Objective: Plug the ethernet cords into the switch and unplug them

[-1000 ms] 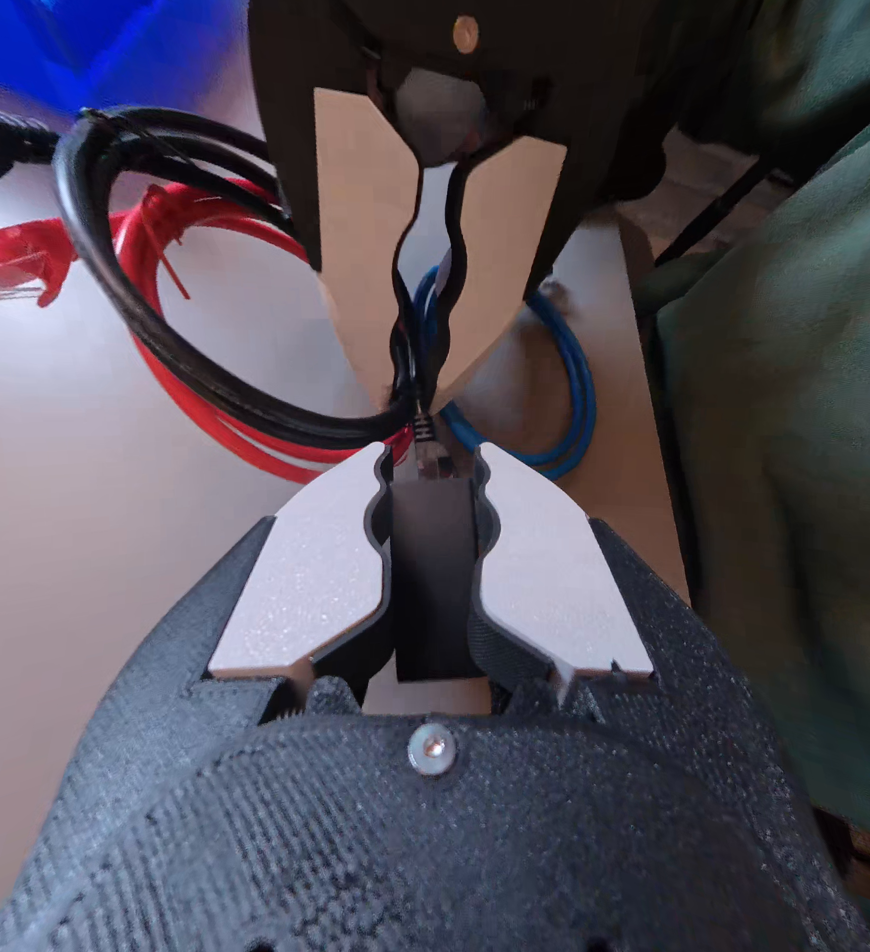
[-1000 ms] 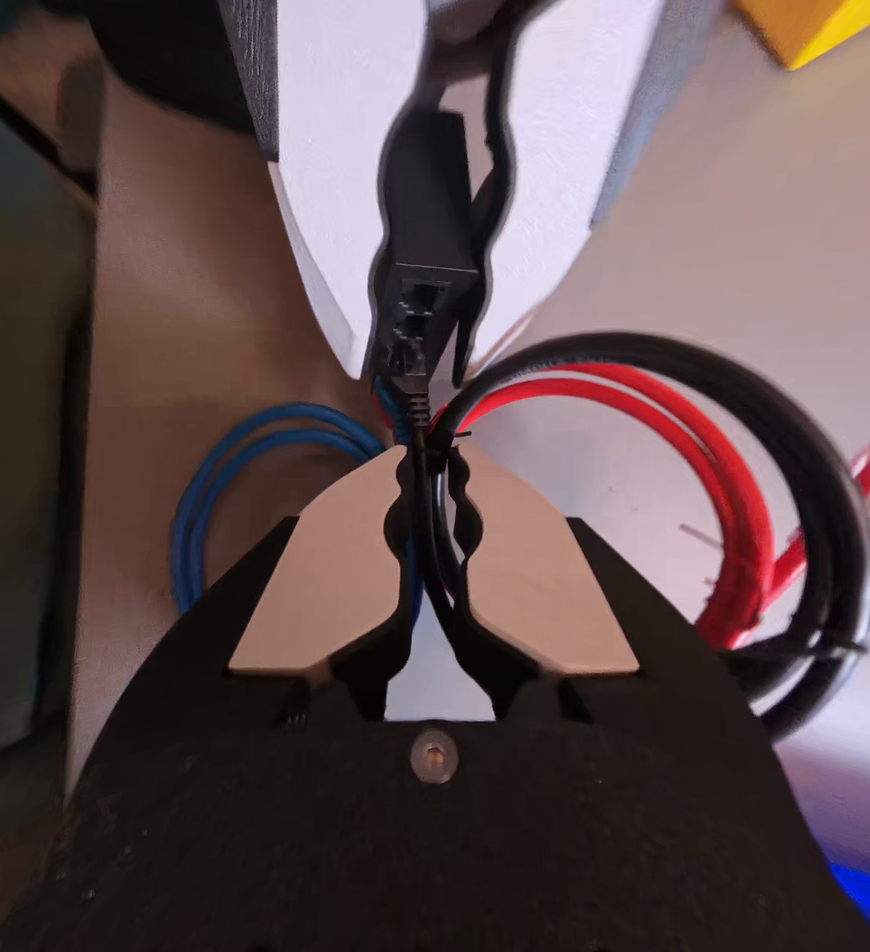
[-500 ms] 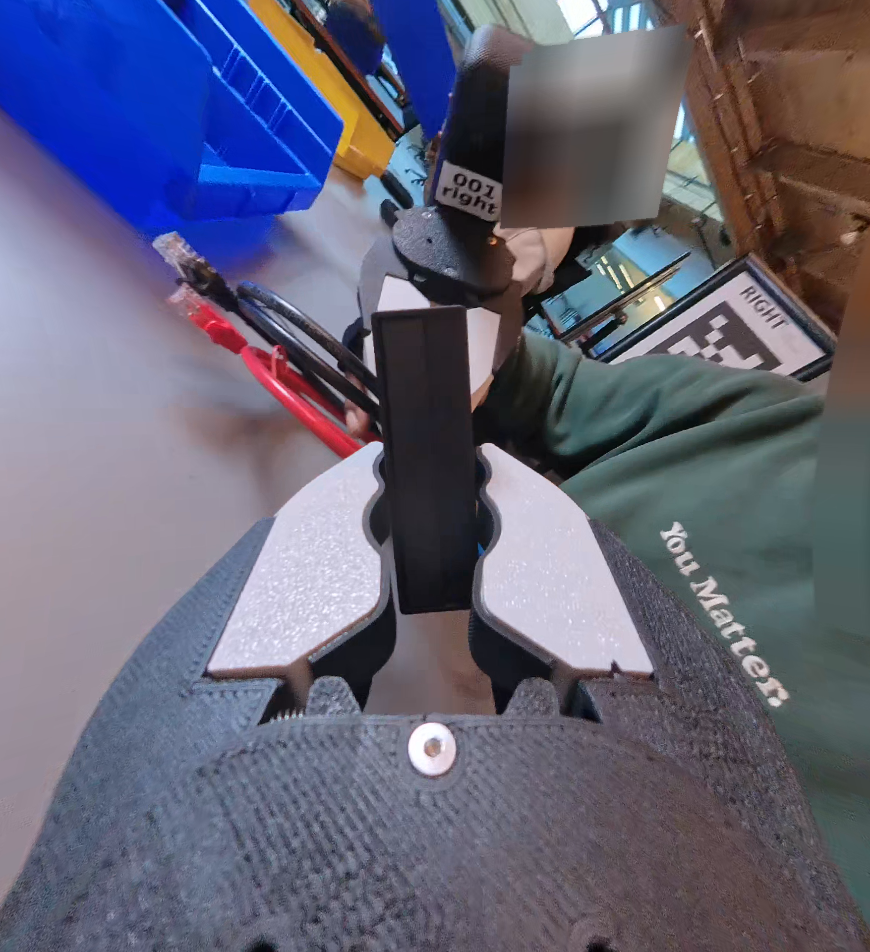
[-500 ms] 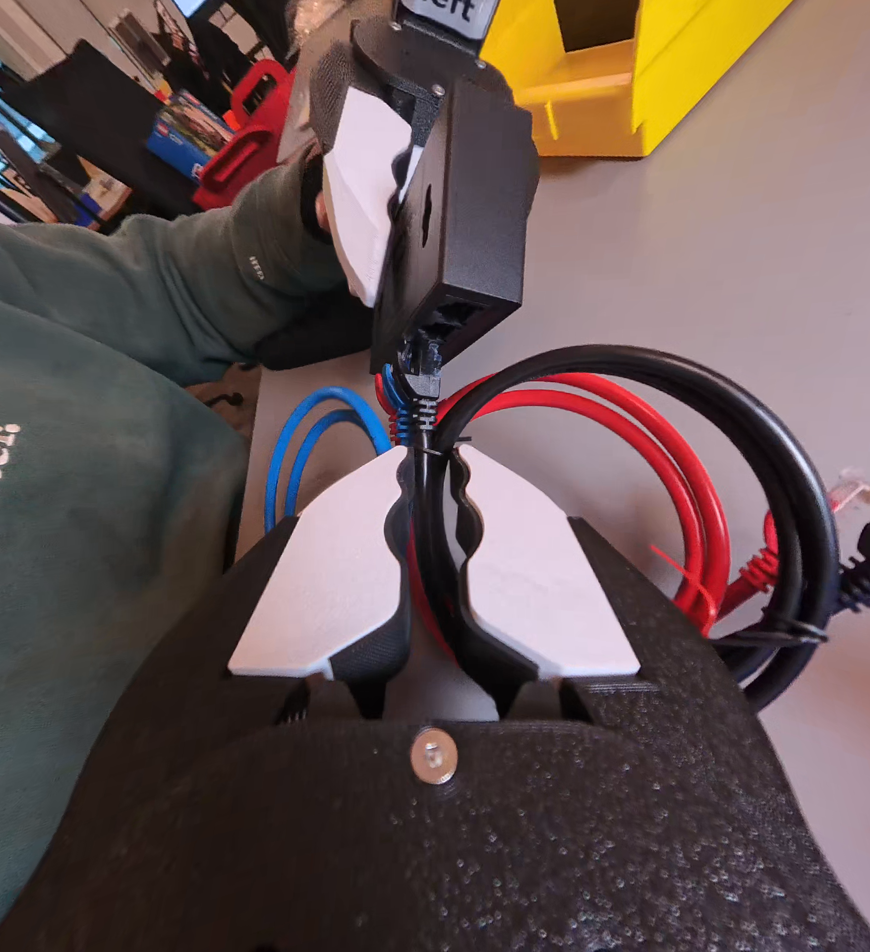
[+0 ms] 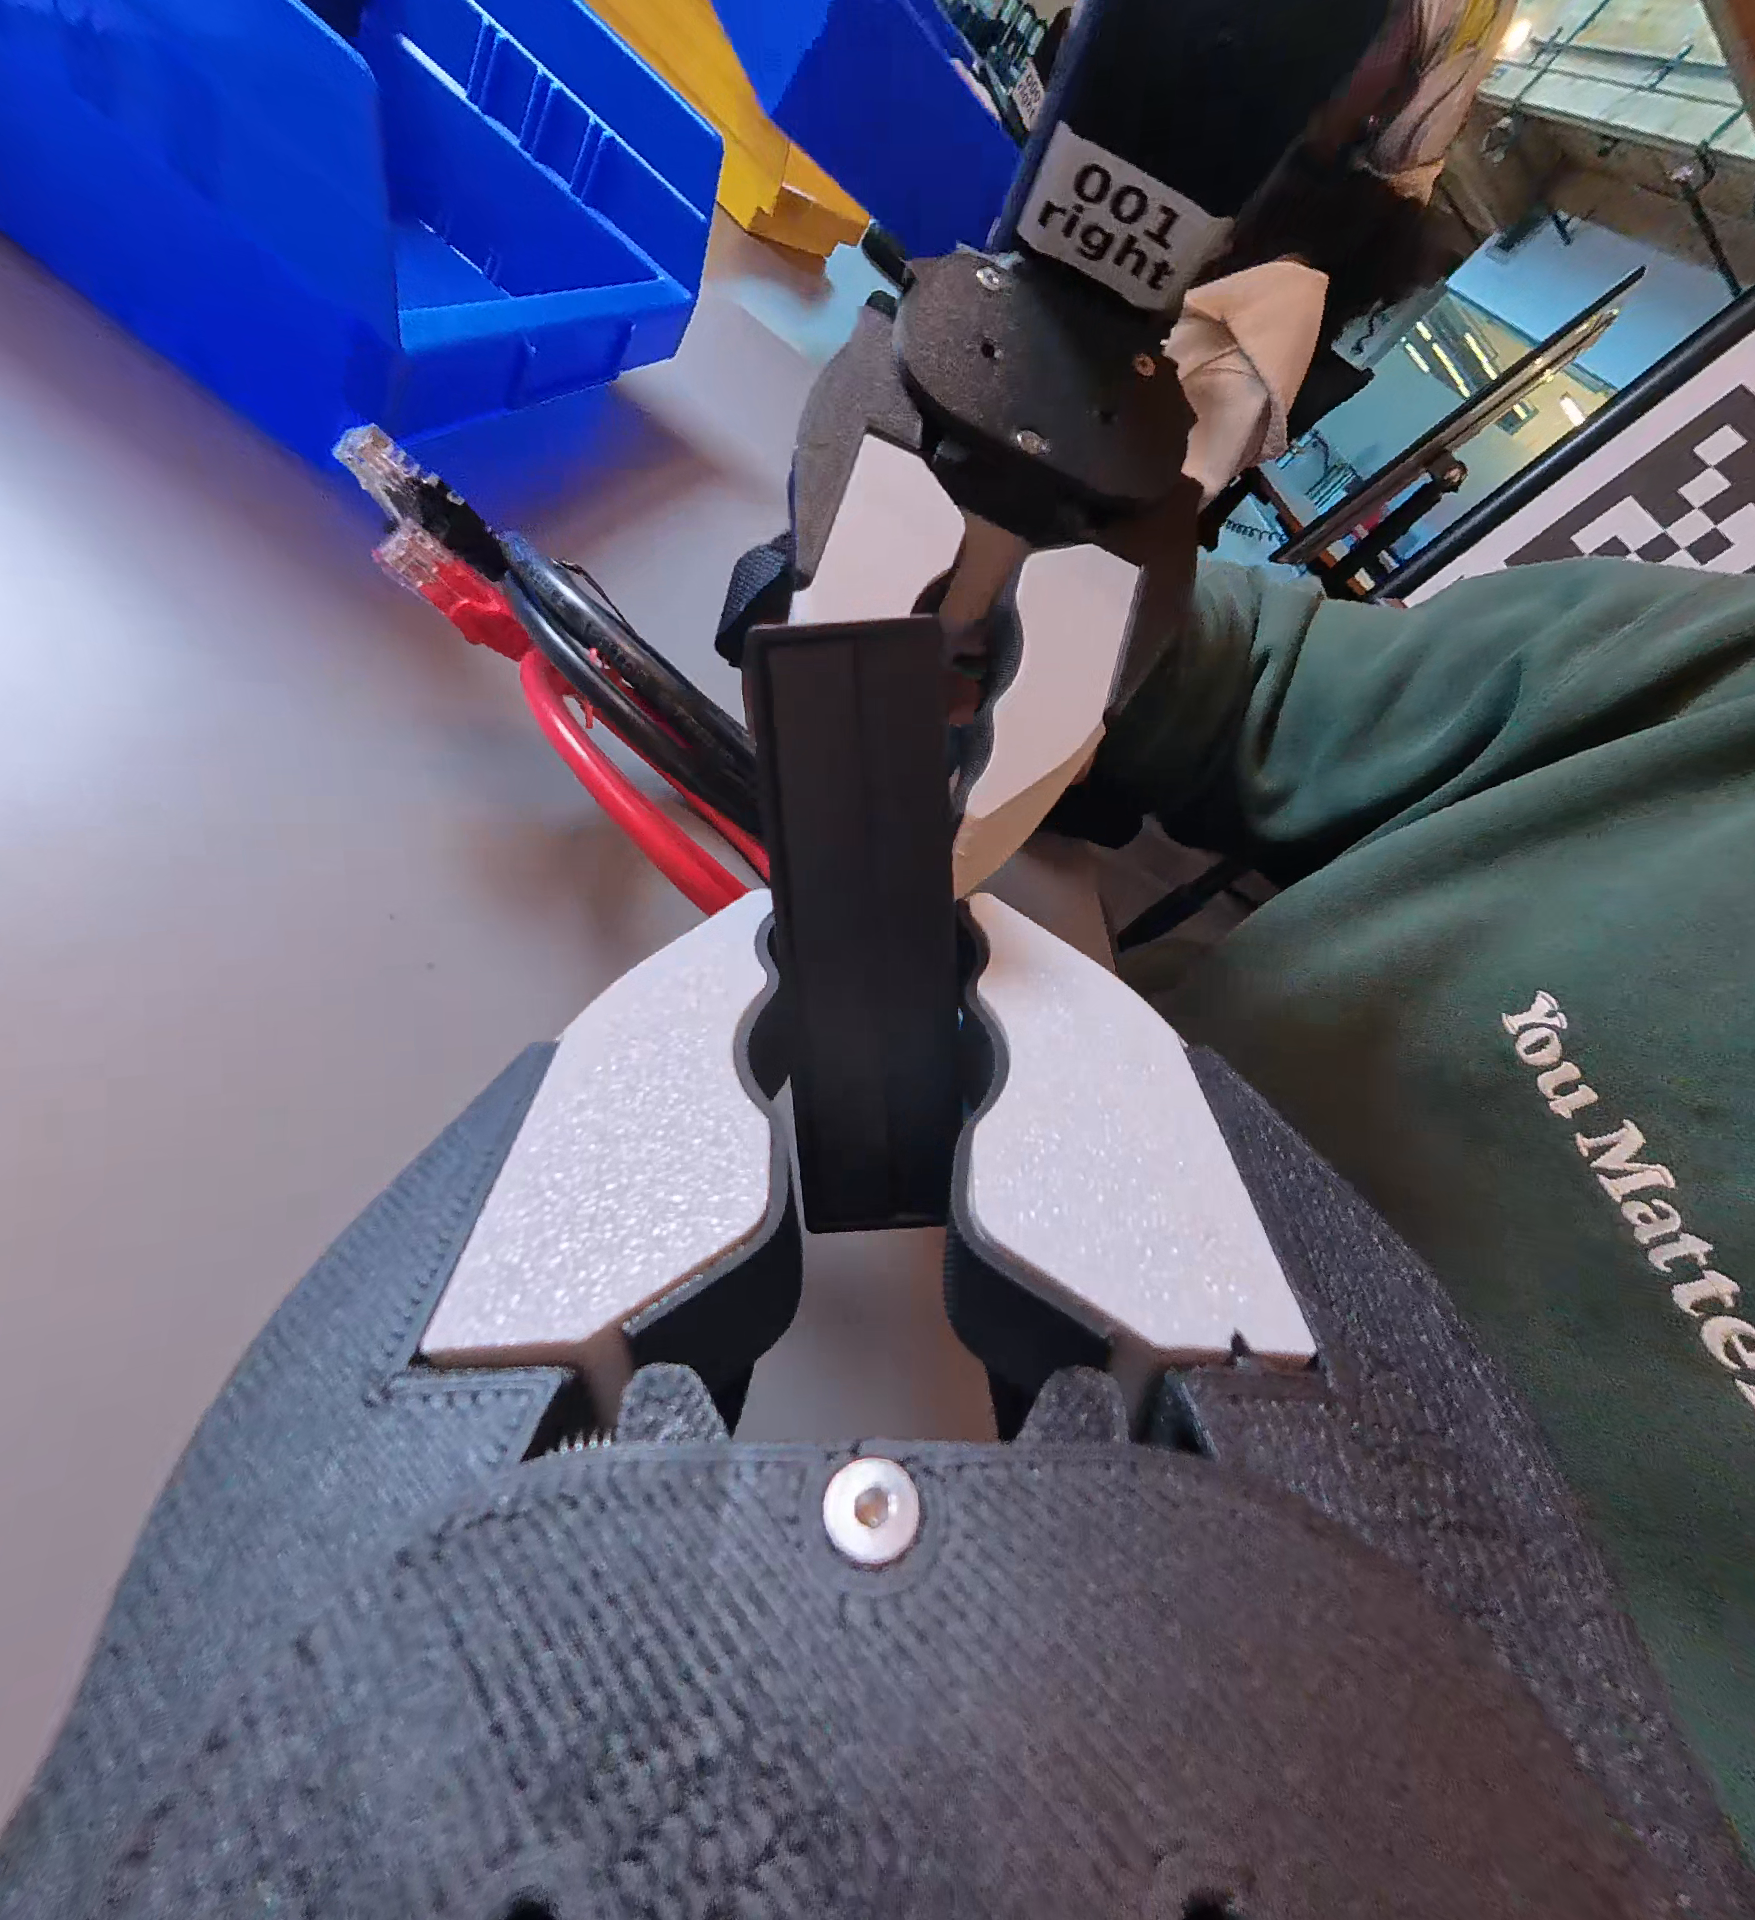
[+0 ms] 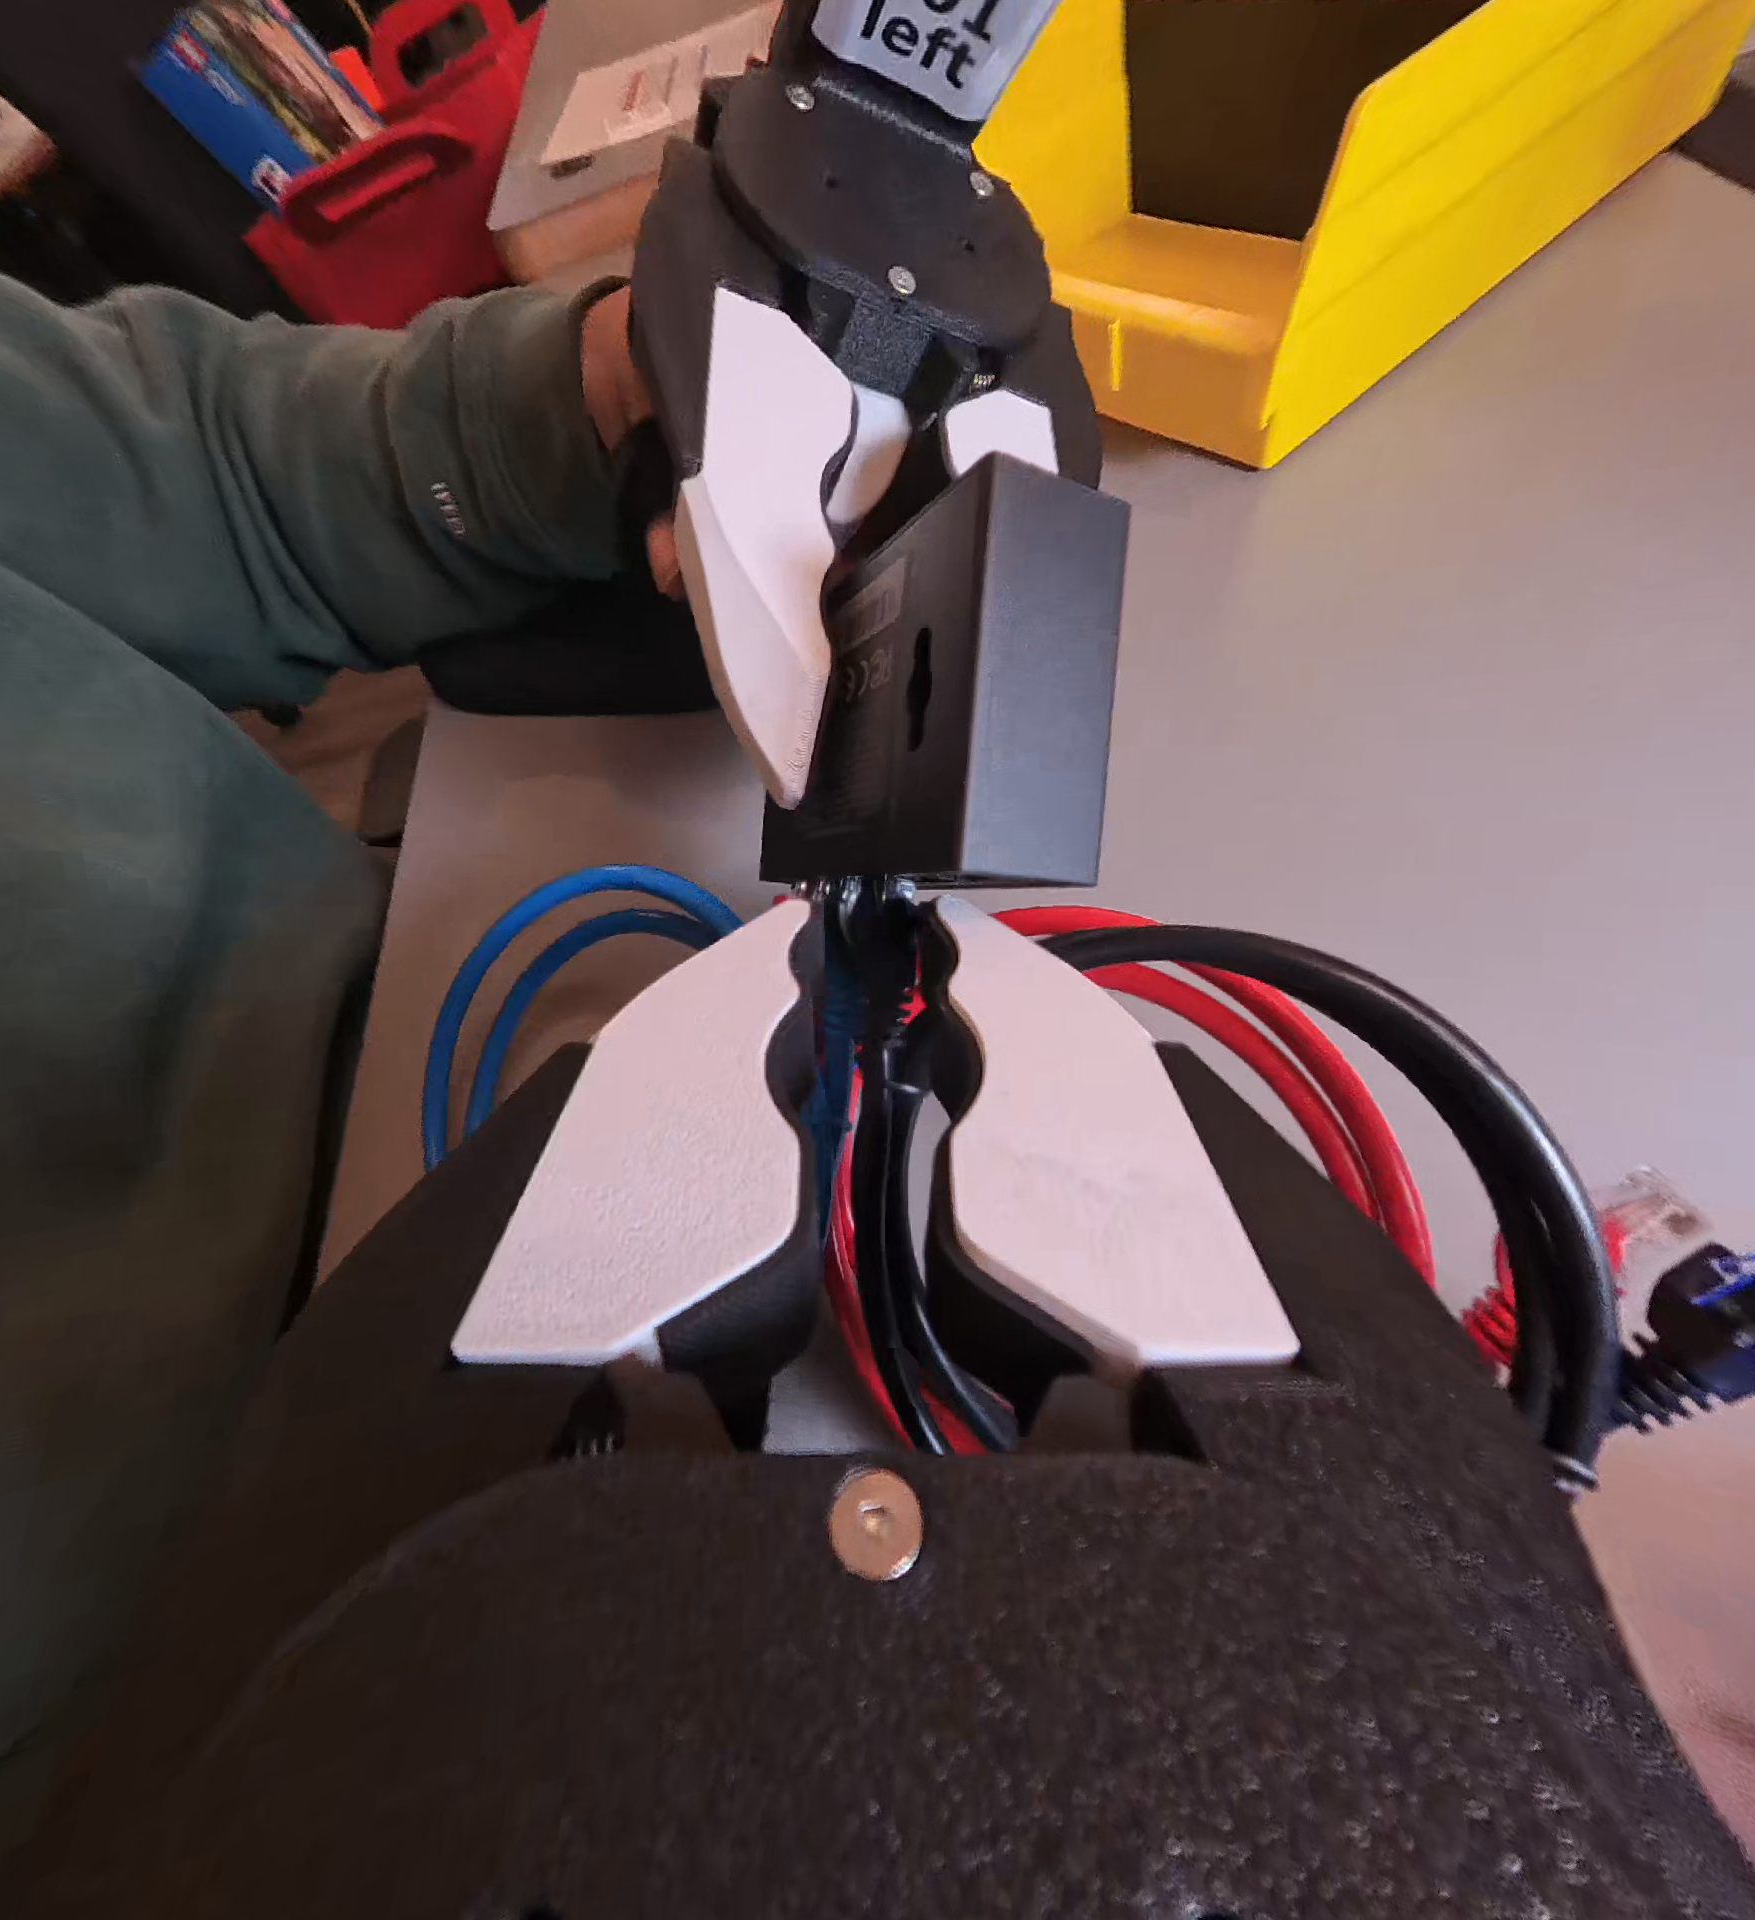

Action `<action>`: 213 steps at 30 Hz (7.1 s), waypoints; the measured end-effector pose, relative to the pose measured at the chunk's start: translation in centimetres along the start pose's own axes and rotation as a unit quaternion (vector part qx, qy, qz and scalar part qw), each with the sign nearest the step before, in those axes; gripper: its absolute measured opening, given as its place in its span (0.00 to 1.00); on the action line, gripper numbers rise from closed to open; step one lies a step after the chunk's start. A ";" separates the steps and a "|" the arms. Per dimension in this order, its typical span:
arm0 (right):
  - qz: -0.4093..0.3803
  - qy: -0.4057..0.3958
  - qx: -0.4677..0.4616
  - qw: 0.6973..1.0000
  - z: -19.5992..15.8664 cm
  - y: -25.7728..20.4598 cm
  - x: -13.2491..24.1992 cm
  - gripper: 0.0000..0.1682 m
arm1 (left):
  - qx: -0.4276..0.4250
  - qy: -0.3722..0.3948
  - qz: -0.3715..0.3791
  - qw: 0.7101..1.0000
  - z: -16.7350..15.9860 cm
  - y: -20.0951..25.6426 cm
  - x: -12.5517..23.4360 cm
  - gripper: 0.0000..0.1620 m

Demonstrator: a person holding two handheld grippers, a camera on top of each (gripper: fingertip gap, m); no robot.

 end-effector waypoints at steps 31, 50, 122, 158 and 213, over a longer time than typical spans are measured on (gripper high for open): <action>0.008 -0.006 -0.050 0.999 3.6 -0.3 1.7 0.08 | -0.009 0.104 -0.018 0.994 3.1 2.3 0.6 0.19; -0.004 0.112 -0.098 0.989 4.6 -1.8 2.4 0.07 | -0.197 0.142 0.064 0.968 4.0 6.3 1.2 0.19; -0.019 0.150 -0.034 0.988 3.6 -1.5 -3.7 0.27 | -0.002 0.394 -0.018 0.919 4.8 2.5 4.1 0.18; 0.051 0.078 -0.049 0.994 2.2 0.4 -0.5 0.15 | -0.061 0.160 0.030 0.985 2.7 1.8 1.8 0.18; 0.003 0.033 -0.009 0.999 2.0 0.0 0.2 0.08 | -0.074 0.060 0.046 0.994 0.7 1.5 -0.2 0.19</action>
Point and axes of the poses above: each gripper's, where its closed fingertips meet, x back along the fingers, z out of its top, y = z × x across the jaws, the point moved 7 cm from there along x, back along the fingers, and after that the axes turned 4 degrees about y, right-handed, at the moved point
